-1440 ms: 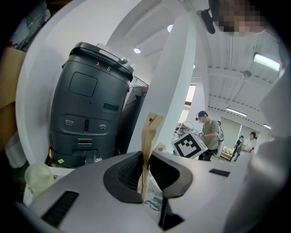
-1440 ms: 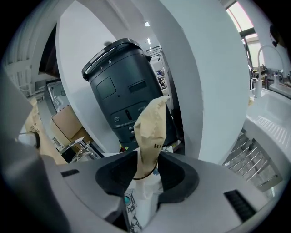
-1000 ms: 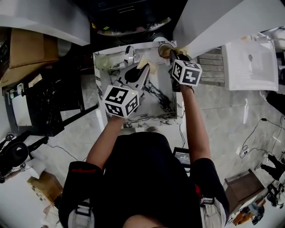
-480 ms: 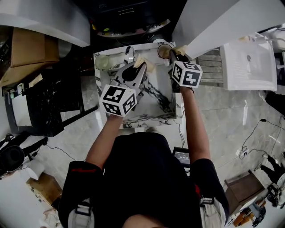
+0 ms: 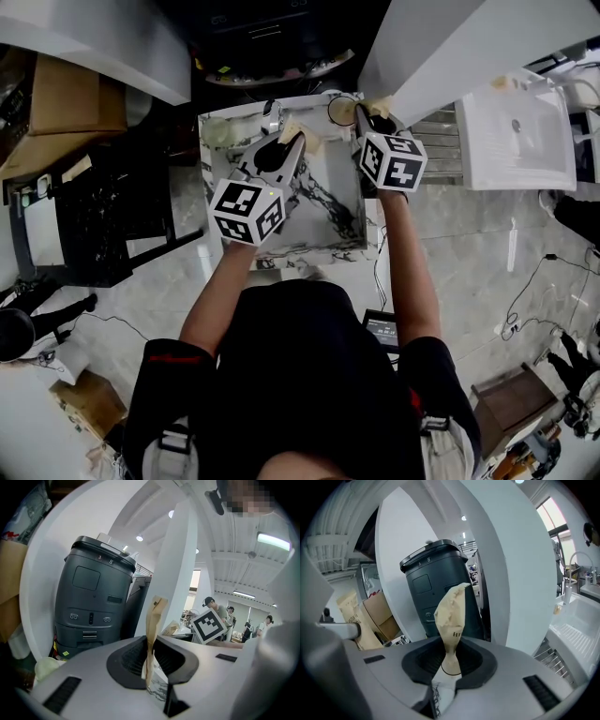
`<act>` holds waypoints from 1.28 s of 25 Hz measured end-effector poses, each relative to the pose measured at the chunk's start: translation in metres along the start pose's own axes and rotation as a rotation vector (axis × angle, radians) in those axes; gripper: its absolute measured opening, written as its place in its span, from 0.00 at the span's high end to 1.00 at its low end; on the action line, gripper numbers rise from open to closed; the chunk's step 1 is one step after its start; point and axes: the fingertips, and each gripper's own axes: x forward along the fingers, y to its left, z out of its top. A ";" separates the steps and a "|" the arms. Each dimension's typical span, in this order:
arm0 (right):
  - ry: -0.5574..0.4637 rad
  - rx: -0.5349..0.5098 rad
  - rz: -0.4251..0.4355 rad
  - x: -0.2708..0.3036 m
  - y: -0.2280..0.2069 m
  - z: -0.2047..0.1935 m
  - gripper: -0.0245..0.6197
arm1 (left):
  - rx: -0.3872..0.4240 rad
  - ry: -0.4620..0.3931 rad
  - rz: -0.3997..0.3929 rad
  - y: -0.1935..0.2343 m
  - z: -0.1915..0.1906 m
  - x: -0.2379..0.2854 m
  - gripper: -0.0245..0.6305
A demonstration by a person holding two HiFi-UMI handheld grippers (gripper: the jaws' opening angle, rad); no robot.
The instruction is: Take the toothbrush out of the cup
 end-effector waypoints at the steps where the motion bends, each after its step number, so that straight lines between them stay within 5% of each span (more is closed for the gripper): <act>1: -0.008 -0.004 0.003 -0.004 0.002 0.003 0.83 | 0.001 -0.004 0.000 -0.001 0.001 -0.002 0.88; 32: -0.127 -0.119 0.140 -0.106 0.072 0.033 0.84 | 0.049 -0.162 0.082 -0.041 0.034 -0.084 0.88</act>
